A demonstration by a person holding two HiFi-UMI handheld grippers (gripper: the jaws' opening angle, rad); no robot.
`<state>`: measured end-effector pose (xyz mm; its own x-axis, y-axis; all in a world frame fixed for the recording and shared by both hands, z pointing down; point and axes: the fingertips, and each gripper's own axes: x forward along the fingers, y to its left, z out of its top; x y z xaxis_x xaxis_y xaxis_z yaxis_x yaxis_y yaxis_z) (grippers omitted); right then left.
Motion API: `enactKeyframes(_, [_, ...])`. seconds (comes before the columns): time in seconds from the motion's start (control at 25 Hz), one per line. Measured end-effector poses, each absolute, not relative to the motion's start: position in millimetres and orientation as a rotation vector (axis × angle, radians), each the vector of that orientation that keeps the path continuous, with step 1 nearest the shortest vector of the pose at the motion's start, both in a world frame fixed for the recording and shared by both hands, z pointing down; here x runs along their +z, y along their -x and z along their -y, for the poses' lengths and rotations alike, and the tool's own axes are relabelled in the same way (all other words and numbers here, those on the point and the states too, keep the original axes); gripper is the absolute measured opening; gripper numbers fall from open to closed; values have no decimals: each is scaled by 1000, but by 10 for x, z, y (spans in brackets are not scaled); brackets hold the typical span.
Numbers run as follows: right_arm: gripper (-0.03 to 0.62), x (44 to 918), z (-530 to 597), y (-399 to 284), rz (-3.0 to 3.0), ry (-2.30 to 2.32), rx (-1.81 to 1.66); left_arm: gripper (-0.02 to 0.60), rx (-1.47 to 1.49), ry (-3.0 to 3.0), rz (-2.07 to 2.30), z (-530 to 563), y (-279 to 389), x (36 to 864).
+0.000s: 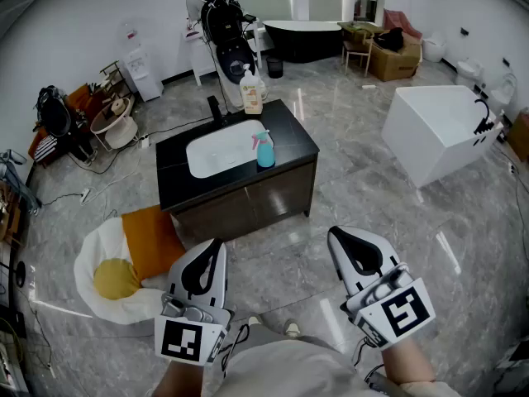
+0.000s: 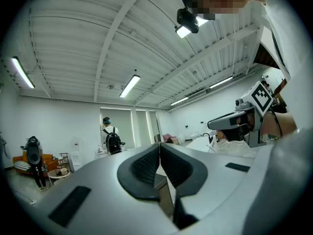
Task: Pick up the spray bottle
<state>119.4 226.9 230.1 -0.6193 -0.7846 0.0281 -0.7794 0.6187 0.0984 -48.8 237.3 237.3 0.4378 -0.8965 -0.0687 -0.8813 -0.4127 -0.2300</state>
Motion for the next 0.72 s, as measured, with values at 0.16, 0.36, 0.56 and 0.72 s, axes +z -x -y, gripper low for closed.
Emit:
enactKeyframes(0.16, [26, 2300, -2282, -1223, 2780, -1333, -100, 23, -104, 2463, -1550, -2387, 437, 2376])
enactKeyframes(0.36, [27, 2244, -2251, -1324, 2802, -1357, -100, 24, -110, 2466, -1541, -2329, 374, 2360])
enactKeyframes(0.56, [28, 2213, -2158, -1406, 2804, -1399, -120, 24, -126, 2464, -1531, -2239, 312, 2335])
enactKeyframes(0.72, [64, 2211, -2055, -1468, 2820, -1452, -117, 23, -144, 2453, -1536, -2155, 304, 2356])
